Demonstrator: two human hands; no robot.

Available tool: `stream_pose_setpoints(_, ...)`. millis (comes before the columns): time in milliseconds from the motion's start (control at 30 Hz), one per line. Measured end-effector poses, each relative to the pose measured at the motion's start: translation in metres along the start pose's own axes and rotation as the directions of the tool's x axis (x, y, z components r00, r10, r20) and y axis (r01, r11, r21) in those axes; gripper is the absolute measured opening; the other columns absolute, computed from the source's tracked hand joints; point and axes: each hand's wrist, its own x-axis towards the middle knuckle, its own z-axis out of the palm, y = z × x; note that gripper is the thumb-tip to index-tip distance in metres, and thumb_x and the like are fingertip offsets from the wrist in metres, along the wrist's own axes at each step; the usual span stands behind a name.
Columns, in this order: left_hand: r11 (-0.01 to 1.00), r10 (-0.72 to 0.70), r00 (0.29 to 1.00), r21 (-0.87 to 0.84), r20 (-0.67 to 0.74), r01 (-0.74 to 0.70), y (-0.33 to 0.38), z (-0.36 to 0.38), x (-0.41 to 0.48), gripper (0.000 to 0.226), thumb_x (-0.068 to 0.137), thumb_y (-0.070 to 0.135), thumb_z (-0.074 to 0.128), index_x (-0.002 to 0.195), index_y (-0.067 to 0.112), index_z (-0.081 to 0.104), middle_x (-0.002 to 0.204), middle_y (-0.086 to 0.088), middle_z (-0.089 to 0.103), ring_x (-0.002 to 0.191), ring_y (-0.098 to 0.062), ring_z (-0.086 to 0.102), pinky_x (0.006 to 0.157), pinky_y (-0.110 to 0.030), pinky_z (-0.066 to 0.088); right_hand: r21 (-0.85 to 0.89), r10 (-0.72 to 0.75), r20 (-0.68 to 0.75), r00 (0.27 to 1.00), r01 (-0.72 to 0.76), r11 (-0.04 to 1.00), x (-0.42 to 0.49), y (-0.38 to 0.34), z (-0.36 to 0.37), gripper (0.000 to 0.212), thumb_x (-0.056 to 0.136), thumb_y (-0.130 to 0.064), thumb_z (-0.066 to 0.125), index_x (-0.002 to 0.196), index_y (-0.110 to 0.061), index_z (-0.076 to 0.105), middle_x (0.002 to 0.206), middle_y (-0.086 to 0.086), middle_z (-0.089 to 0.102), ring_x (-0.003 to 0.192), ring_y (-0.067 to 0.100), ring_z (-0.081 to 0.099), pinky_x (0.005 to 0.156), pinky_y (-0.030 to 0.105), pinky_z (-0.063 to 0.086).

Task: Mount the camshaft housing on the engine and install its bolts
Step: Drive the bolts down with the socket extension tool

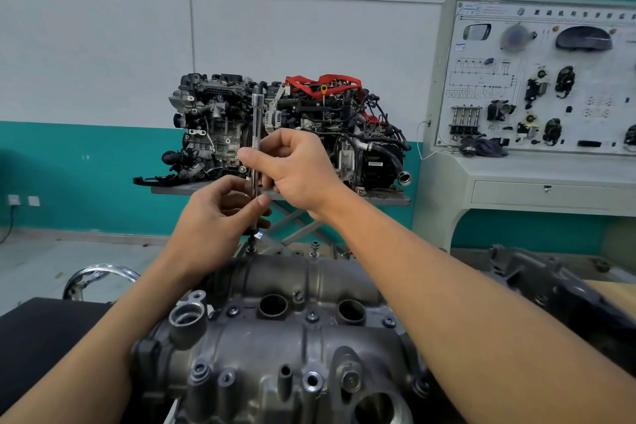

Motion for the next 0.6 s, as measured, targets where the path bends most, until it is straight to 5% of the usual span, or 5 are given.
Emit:
stream_pose_setpoints(167, 0.999, 0.008, 1.000, -0.031, 0.018, -0.008, -0.0021, -0.0011, 0.0002, 0.012, 0.094, 0.016, 0.062, 0.100, 0.006, 0.065, 0.081, -0.016, 0.076, 0.075, -0.023, 0.075, 0.068, -0.027, 0.061, 0.057, 0.003, 0.039, 0.999, -0.005, 0.998, 0.0006, 0.0010, 0.0002, 0.023, 0.082, -0.021, 0.080, 0.083, -0.008, 0.061, 0.062, 0.001, 0.063, 0.046, 0.011, 0.054, 0.047, 0.024, 0.048)
stream_pose_setpoints(433, 0.993, -0.031, 0.995, -0.110, 0.096, 0.042, -0.0027, -0.0028, 0.0002, 0.021, 0.101, 0.018, 0.051, 0.108, 0.022, 0.071, 0.092, -0.011, 0.077, 0.082, -0.023, 0.075, 0.068, -0.021, 0.058, 0.079, 0.012, 0.143, 0.990, -0.023, 0.997, -0.0010, -0.0038, -0.0019, 0.022, 0.101, -0.018, 0.054, 0.099, -0.002, 0.070, 0.094, 0.004, 0.072, 0.045, 0.008, 0.054, 0.041, 0.015, 0.040)
stream_pose_setpoints(600, 0.993, -0.067, 0.992, -0.094, 0.103, 0.077, -0.0023, -0.0022, 0.0016, 0.034, 0.091, 0.036, 0.060, 0.115, 0.013, 0.066, 0.095, -0.009, 0.078, 0.083, -0.027, 0.076, 0.069, -0.027, 0.061, 0.065, -0.001, 0.043, 0.999, -0.002, 0.998, -0.0009, -0.0002, 0.0011, 0.017, 0.091, -0.017, 0.070, 0.087, -0.002, 0.064, 0.076, 0.008, 0.070, 0.043, 0.009, 0.056, 0.044, 0.022, 0.046)
